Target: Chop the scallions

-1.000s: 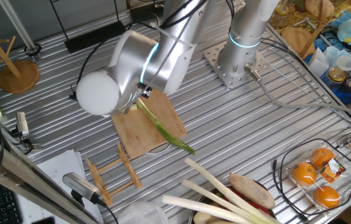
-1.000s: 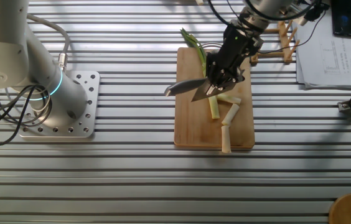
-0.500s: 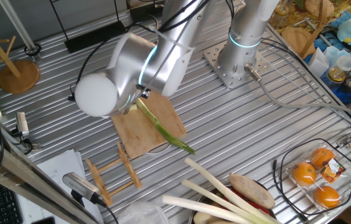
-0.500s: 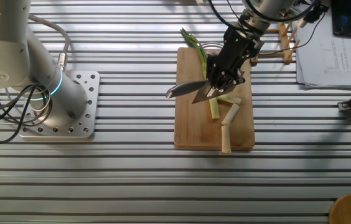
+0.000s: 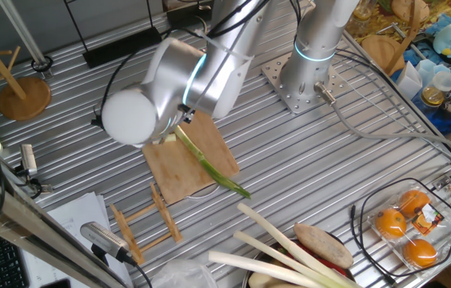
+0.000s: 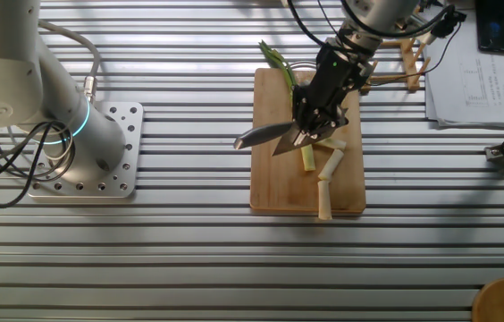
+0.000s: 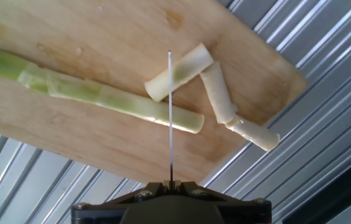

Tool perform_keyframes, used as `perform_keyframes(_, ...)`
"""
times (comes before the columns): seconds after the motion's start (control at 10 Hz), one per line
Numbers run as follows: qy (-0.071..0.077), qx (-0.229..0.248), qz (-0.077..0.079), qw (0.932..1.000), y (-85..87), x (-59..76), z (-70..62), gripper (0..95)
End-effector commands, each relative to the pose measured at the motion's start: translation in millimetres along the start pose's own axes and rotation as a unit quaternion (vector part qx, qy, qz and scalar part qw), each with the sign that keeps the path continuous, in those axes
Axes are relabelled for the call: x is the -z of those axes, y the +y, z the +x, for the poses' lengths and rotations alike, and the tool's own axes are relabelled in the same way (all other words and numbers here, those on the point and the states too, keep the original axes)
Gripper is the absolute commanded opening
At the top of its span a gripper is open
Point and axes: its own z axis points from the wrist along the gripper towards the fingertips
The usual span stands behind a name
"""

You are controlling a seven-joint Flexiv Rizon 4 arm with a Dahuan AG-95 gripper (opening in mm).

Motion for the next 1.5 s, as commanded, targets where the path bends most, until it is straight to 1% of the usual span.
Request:
perform_keyframes(0.1, -0.001, -0.003, 0.008, 1.0000, -1.0, -0.8, 1.5, 0.0)
perform_keyframes(0.3, 0.000, -0.006, 0.020, 0.9998, -1.9, -1.9, 3.5, 0.0)
perform_keyframes(0.4, 0.006, -0.006, 0.040, 0.9992, -2.5, -3.2, 4.1, 0.0)
perform_keyframes(0.6, 0.008, -0.007, 0.053, 0.9985, -3.0, -5.1, 3.8, 0.0)
perform_keyframes(1.0, 0.009, -0.010, 0.067, 0.9977, -3.2, -5.3, 4.4, 0.0)
perform_keyframes(1.3, 0.010, -0.012, 0.072, 0.9973, -3.1, -5.3, 4.9, 0.0)
perform_keyframes(1.5, 0.010, -0.014, 0.080, 0.9967, -3.0, -6.1, 5.7, 0.0)
